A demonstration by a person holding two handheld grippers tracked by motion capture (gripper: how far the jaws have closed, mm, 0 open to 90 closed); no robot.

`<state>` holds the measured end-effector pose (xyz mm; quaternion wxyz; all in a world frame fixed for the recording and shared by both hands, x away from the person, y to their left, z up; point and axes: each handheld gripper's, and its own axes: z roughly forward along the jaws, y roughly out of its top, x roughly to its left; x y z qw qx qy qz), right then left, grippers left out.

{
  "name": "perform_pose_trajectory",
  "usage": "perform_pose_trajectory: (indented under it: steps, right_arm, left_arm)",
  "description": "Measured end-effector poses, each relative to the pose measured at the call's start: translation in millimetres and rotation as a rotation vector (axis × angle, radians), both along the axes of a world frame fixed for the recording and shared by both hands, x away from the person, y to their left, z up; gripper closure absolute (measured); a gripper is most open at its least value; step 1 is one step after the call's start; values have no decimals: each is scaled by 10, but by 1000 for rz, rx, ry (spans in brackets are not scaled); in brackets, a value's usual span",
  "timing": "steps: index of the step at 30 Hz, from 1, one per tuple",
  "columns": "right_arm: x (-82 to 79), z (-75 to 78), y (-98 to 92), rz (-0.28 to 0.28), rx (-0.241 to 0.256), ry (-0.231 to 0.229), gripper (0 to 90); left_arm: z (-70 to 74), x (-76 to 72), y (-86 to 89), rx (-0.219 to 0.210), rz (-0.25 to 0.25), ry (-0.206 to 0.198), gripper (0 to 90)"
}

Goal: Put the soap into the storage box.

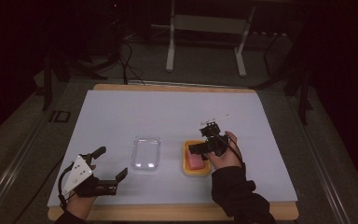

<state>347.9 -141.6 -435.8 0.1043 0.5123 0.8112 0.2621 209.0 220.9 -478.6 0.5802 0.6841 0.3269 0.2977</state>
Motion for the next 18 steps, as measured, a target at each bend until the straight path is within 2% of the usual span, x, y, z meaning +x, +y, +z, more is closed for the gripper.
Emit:
perform_pose_trajectory:
  steps: [6,8,11,13,16,18]
  right_arm:
    - [21,-14,-97,111,-14,-71,106]
    - [24,-39,-141,140,-17,-74,106]
    - [36,-80,-244,207,21,-85,107]
    - [33,-104,-320,253,39,-72,107]
    - [22,-115,-356,261,33,-71,107]
    - [-17,-137,-485,267,25,-81,108]
  left_arm:
    - [-4,1,-8,5,-3,1,7]
    - [-5,1,-8,8,-4,1,7]
    - [-8,3,-8,7,0,3,7]
    - [-11,1,-6,11,5,5,7]
    - [-15,-4,-7,16,10,4,7]
    - [-15,-9,-9,19,13,3,7]
